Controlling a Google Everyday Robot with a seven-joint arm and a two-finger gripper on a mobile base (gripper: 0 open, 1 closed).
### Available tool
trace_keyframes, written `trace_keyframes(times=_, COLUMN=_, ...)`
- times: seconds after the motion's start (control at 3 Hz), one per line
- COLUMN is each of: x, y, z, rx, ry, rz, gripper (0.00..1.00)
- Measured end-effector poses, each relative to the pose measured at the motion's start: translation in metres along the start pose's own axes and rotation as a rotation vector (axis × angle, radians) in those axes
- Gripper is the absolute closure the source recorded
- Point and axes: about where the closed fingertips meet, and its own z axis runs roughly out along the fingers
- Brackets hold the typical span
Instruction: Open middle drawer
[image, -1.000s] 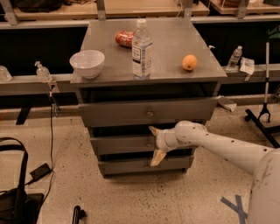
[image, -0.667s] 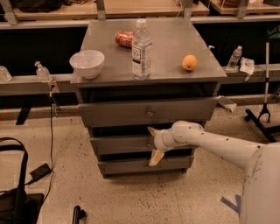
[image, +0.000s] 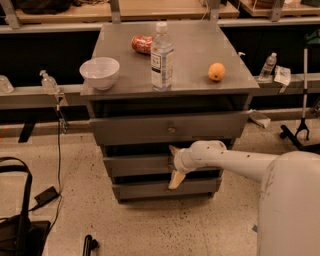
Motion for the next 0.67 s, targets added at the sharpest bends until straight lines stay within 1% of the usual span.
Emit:
trace_keyframes(times=0.33, x=0.012, y=-0.009, z=0.004, rx=0.031, ry=0.027, rz=0.025, gripper=0.0)
trace_keyframes(times=0.67, x=0.025, y=-0.014, z=0.004, rx=0.054, ry=0.026, rz=0.053, gripper=0.0)
